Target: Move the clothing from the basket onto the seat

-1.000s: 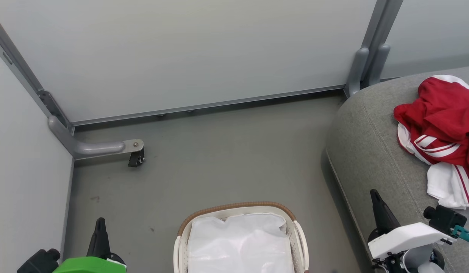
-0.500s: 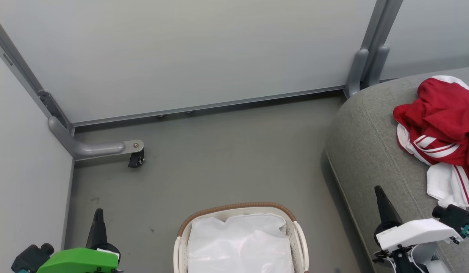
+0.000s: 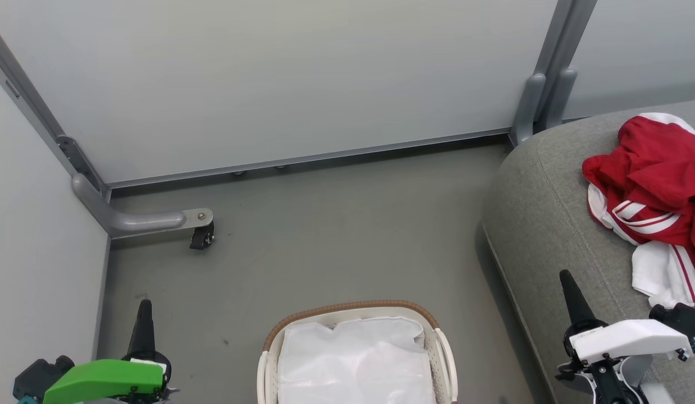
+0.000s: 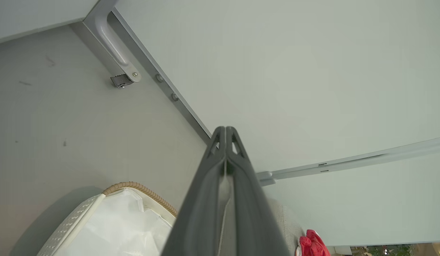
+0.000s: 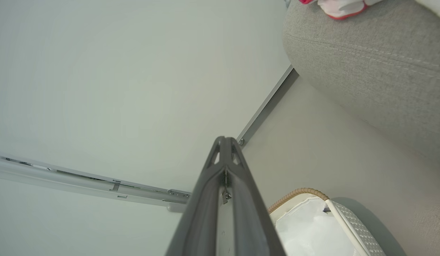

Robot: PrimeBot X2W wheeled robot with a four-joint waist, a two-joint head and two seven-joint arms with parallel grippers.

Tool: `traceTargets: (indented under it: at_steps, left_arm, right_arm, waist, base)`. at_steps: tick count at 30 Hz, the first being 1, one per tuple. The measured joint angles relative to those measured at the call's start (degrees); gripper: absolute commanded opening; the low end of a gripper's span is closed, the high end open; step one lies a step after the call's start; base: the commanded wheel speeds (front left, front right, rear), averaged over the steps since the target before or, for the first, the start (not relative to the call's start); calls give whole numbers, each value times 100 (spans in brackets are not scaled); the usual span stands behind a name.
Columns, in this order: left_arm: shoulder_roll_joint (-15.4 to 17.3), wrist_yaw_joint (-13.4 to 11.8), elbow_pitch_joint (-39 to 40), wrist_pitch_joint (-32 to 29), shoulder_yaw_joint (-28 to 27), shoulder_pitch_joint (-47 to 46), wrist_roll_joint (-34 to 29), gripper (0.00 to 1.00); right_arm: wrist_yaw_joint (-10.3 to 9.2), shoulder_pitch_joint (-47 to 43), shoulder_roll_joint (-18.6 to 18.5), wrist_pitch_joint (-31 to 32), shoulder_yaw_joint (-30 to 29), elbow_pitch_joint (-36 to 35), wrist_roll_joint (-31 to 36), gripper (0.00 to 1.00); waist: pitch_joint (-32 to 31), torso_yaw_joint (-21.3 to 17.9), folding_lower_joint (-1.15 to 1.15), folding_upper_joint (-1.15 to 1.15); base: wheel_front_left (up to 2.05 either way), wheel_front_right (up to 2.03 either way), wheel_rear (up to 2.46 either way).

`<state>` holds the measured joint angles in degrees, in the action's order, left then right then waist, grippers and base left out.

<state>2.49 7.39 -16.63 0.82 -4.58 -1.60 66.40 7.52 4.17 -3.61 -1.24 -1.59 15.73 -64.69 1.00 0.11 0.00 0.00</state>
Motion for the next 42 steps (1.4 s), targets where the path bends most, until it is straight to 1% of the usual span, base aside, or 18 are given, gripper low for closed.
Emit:
traceTargets:
  at_steps: [16,42]
  left_arm:
    - [5,-1,88,-232,-66,-121,832,0]
    - [14,0,183,-556,-137,-307,1917,0]
  right_arm:
    - [-1,44,15,229,-146,-52,-879,0]
    - [-1,117,35,558,-341,-122,-2069,0]
  waist:
    - [-22,-3,0,0]
    - [-57,-8,0,0]
  base:
    - [0,0,0]
    - [0,0,0]
